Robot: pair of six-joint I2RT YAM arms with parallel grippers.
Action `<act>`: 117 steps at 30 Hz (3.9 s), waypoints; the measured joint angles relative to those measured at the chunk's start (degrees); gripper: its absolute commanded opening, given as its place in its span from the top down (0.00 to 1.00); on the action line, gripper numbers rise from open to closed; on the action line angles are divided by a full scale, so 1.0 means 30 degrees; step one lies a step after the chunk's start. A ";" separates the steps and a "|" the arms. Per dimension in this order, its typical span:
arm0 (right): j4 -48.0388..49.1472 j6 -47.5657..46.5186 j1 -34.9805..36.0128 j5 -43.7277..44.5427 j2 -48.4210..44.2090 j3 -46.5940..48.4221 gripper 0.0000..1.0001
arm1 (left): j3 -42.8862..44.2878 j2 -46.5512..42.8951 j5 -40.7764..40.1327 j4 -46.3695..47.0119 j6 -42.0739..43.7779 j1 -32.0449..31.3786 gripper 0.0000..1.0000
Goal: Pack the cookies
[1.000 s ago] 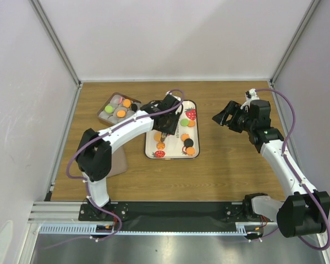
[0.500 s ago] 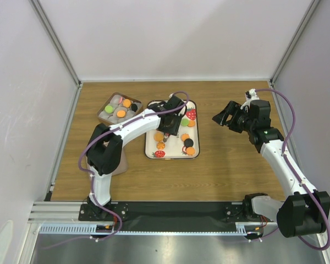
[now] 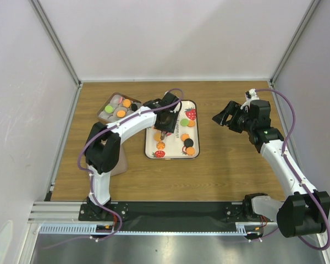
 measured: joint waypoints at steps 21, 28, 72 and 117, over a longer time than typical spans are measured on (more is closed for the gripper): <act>0.0000 0.0000 -0.0015 0.0000 -0.0007 0.0000 0.23 | 0.0189 0.0058 0.0444 -0.0342 0.0160 -0.0022 0.60; 0.0000 0.0007 -0.0015 0.0000 -0.0007 0.0000 0.23 | 0.0794 0.0051 0.0444 -0.0525 0.0226 -0.0036 0.62; 0.0015 0.0007 -0.0007 -0.0204 0.0000 0.0000 0.23 | -0.8845 -1.0375 0.1435 0.0503 0.0539 0.7912 0.58; 0.0007 0.0007 0.0131 -0.0189 0.0029 0.0000 0.23 | -0.9289 -0.8961 0.2834 0.1770 0.0750 0.8699 0.53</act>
